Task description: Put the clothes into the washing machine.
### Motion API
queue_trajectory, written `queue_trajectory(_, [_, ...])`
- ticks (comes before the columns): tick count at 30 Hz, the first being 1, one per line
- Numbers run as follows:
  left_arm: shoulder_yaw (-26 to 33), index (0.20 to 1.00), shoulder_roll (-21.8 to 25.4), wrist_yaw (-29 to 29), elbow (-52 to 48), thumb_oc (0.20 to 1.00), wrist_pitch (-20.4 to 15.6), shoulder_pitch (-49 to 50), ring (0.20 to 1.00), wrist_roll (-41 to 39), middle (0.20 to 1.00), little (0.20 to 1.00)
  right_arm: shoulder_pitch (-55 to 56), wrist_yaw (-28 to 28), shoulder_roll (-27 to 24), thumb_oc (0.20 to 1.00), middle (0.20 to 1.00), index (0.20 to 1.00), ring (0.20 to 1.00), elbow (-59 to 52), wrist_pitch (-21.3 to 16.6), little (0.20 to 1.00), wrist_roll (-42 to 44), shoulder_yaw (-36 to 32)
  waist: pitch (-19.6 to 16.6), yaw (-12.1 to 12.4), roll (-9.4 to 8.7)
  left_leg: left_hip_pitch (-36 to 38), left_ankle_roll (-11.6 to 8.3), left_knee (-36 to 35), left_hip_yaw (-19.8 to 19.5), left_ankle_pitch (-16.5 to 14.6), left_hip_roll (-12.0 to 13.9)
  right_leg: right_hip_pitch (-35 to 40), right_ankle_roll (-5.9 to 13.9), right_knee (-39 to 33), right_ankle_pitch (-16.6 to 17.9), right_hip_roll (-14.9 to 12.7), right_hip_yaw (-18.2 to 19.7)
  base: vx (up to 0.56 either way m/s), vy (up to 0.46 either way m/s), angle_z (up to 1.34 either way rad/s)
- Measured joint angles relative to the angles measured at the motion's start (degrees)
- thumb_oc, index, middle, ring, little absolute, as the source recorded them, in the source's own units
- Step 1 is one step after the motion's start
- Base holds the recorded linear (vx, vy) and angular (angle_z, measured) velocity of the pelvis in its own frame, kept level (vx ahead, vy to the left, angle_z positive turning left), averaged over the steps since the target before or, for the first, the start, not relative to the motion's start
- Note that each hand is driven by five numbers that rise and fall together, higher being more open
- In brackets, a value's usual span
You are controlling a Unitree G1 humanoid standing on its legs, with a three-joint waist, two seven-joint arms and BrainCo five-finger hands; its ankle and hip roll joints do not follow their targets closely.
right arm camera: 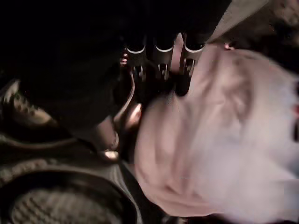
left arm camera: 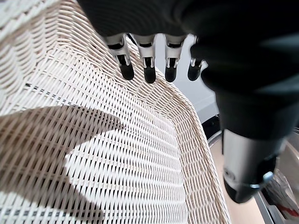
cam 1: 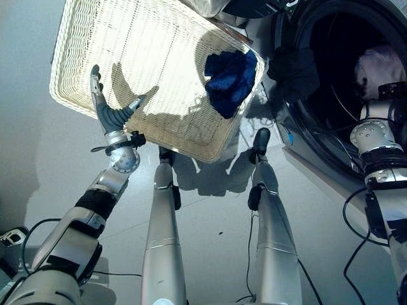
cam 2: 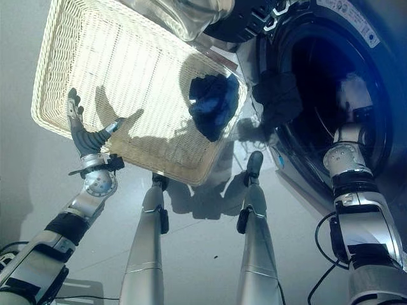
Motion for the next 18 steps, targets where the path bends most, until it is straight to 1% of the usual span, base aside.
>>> queue_trajectory(1, [0.0, 1.000, 0.0, -0.3, 0.0, 1.000, 0.0, -0.2, 1.000, 0.0, 1.000, 1.000, -0.2, -0.1, -0.1, 1.000, 1.000, 1.000, 1.000, 0.4, 0.6, 1.000, -0.6, 0.6, 0.0, 0.0, 0.00, 0.0, 0.00, 0.0, 0.0, 0.0, 0.0, 0.0, 0.06, 0.0, 0.0, 0.0, 0.0, 0.00, 0.000, 0.00])
queue_trajectory(2, [-0.4, 1.000, 0.0, -0.6, 0.3, 1.000, 0.0, -0.6, 1.000, 0.0, 1.000, 1.000, -0.8, -0.6, -0.2, 1.000, 1.000, 1.000, 1.000, 2.6, 3.5, 1.000, -4.4, 2.2, 0.0, 0.0, 0.01, 0.1, 0.03, -0.1, -0.1, 0.0, -0.1, 0.1, 0.08, -0.1, 0.0, 0.0, 0.0, 0.00, -0.022, 0.04])
queue_trajectory(3, [-1.3, 1.000, 0.1, -0.8, 0.9, 1.000, 0.0, -1.4, 1.000, -0.2, 1.000, 1.000, -1.3, -1.6, -0.9, 1.000, 1.000, 1.000, 1.000, 5.0, 9.2, 1.000, -9.2, 5.9, 0.0, -0.1, 0.02, 0.1, 0.09, -0.2, -0.3, 0.1, -0.2, 0.3, 0.12, -0.1, 0.1, -0.2, -0.2, -0.01, -0.021, 0.05])
queue_trajectory(4, [-2.0, 1.000, 0.1, -1.0, 1.2, 1.000, 0.0, -2.0, 1.000, -0.2, 1.000, 1.000, -1.4, -1.4, -1.6, 1.000, 1.000, 1.000, 1.000, 5.8, 13.2, 1.000, -11.4, 8.4, 0.0, -0.1, 0.02, 0.0, 0.14, -0.2, -0.4, 0.1, -0.3, 0.3, 0.14, -0.2, 0.1, -0.3, -0.4, 0.00, -0.033, 0.06])
queue_trajectory(6, [-2.3, 1.000, 0.1, -1.9, 1.5, 1.000, 0.1, -3.2, 1.000, -0.5, 1.000, 1.000, -2.5, -0.8, -2.0, 1.000, 1.000, 1.000, 1.000, 8.0, 21.5, 1.000, -15.3, 11.0, 0.0, -0.4, 0.02, -0.1, 0.23, -0.5, -0.5, 0.3, -0.4, 0.4, 0.23, -0.5, 0.2, -0.4, -0.6, 0.00, -0.061, 0.04])
queue_trajectory(7, [-2.4, 1.000, 0.1, -2.2, 1.8, 1.000, 0.1, -3.6, 1.000, -0.5, 1.000, 1.000, -3.4, 0.0, -2.0, 1.000, 1.000, 1.000, 1.000, 10.6, 24.2, 1.000, -17.2, 13.2, 0.0, -0.4, 0.06, 0.0, 0.21, -0.7, -0.7, 0.4, -0.4, 0.6, 0.20, -0.7, 0.2, -0.4, -0.8, 0.00, -0.050, 0.03])
queue_trajectory(9, [-2.3, 1.000, 0.4, -2.6, 2.0, 1.000, 0.2, -4.2, 1.000, -0.9, 1.000, 1.000, -3.5, 0.7, -2.0, 1.000, 1.000, 1.000, 1.000, 11.8, 28.8, 1.000, -19.1, 13.6, 0.0, -0.3, 0.06, -0.2, 0.18, -0.9, -1.0, 0.5, -0.4, 0.6, 0.18, -0.9, 0.3, -0.4, -1.0, -0.01, -0.027, 0.03])
queue_trajectory(10, [-2.4, 1.000, 0.8, -3.1, 2.1, 1.000, 0.3, -4.7, 1.000, -1.5, 1.000, 1.000, -3.8, 0.9, -2.2, 1.000, 1.000, 1.000, 1.000, 11.8, 31.9, 1.000, -20.9, 14.8, 0.0, -0.3, 0.06, -0.2, 0.17, -1.0, -1.1, 0.5, -0.5, 0.7, 0.22, -1.0, 0.3, -0.4, -1.1, 0.00, 0.000, 0.00])
queue_trajectory(13, [-2.4, 1.000, 1.2, -3.4, 2.3, 1.000, 1.1, -5.4, 1.000, -2.6, 1.000, 1.000, -5.4, 0.9, -2.5, 1.000, 1.000, 1.000, 1.000, 12.0, 37.2, 1.000, -28.7, 17.4, 0.0, -0.4, 0.08, -0.2, 0.09, -1.6, -1.4, 0.8, -0.5, 0.7, 0.21, -1.3, 0.3, -0.4, -1.4, 0.00, 0.000, 0.00])
queue_trajectory(14, [-2.4, 1.000, 1.2, -3.5, 2.4, 1.000, 1.1, -5.6, 1.000, -2.6, 1.000, 1.000, -5.5, 0.8, -2.5, 1.000, 1.000, 1.000, 1.000, 11.9, 37.5, 1.000, -29.4, 17.4, 0.0, -0.4, 0.08, -0.2, 0.06, -1.8, -1.4, 0.9, -0.5, 0.6, 0.21, -1.4, 0.3, -0.4, -1.5, 0.00, 0.000, 0.00])
queue_trajectory(15, [-2.6, 1.000, 1.2, -3.7, 2.5, 1.000, 1.2, -6.0, 1.000, -2.6, 1.000, 1.000, -5.5, 0.5, -2.6, 1.000, 1.000, 1.000, 1.000, 11.7, 38.7, 1.000, -31.2, 17.9, 0.0, -0.4, 0.09, -0.2, -0.22, -2.2, -1.5, 1.1, -0.4, 0.6, 0.21, -1.6, 0.3, -0.4, -1.7, 0.00, 0.000, 0.00])
queue_trajectory(18, [-2.7, 1.000, 1.2, -4.1, 2.6, 1.000, 1.2, -6.2, 1.000, -2.6, 1.000, 1.000, -6.4, -1.3, -2.7, 1.000, 1.000, 1.000, 1.000, 11.4, 39.0, 1.000, -34.2, 17.9, 0.0, -0.4, 0.13, -0.2, -0.22, -2.6, -1.5, 1.2, -0.4, 0.6, 0.20, -1.8, 0.3, -0.4, -1.9, 0.00, 0.000, 0.00])
